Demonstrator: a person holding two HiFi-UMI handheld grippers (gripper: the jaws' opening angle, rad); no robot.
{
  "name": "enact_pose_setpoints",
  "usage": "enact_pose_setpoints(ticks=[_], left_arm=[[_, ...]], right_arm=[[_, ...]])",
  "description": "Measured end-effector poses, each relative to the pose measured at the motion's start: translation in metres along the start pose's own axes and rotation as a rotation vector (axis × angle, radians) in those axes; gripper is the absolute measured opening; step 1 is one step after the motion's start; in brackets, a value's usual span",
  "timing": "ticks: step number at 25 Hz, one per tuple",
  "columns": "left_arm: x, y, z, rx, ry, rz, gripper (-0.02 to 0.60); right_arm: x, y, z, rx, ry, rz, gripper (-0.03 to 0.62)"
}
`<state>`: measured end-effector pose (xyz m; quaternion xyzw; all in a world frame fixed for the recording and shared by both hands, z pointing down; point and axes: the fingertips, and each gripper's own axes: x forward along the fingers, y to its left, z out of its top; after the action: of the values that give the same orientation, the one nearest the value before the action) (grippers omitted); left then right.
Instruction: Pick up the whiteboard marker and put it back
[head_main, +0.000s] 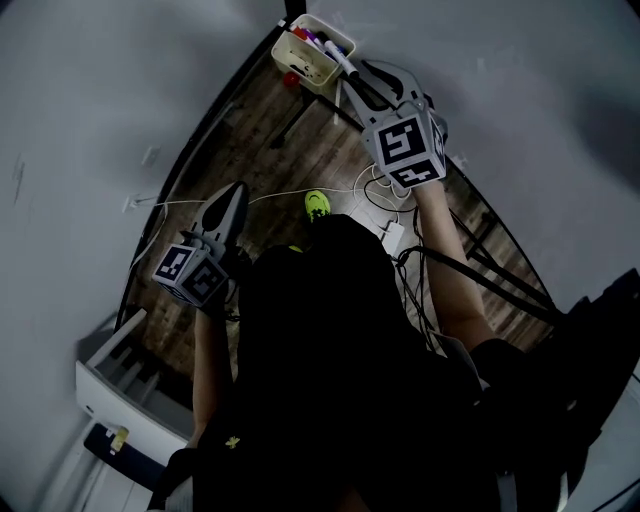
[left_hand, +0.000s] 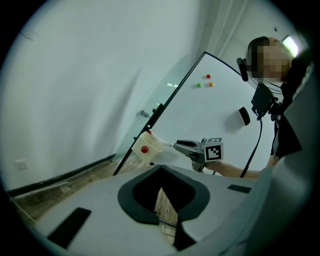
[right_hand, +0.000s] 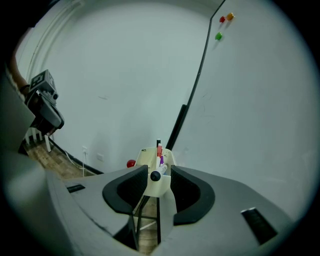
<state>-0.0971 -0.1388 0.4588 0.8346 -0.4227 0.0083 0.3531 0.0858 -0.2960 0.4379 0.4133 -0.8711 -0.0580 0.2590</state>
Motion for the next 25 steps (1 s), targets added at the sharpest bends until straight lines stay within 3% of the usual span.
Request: enact_pose_setpoints(ticks=[6, 19, 23, 25], left_arm=[[0.001, 0.003, 0.012, 0.020, 0.011, -0.013, 0.032], [-0.017, 0.010, 0.041, 0.075, 0.017, -0.135, 0.032], [-0.037, 0.015, 0.045, 0.091, 0.026, -0.185, 0.032], [-0.050, 0.018, 0.046, 0.100, 0.028, -0.207, 0.032]], right_arm=[[-0.012, 0.000, -0.013, 0.035, 0.032, -0.028, 0.138], [-0.039, 0.028, -0.002, 0.102, 0.070, -0.110, 0.134], [-0.049, 0.059, 0.011, 0.126, 0.074, -0.124, 0.113], [-0.054, 0.074, 0.017, 0.141, 0.074, -0.138, 0.064]])
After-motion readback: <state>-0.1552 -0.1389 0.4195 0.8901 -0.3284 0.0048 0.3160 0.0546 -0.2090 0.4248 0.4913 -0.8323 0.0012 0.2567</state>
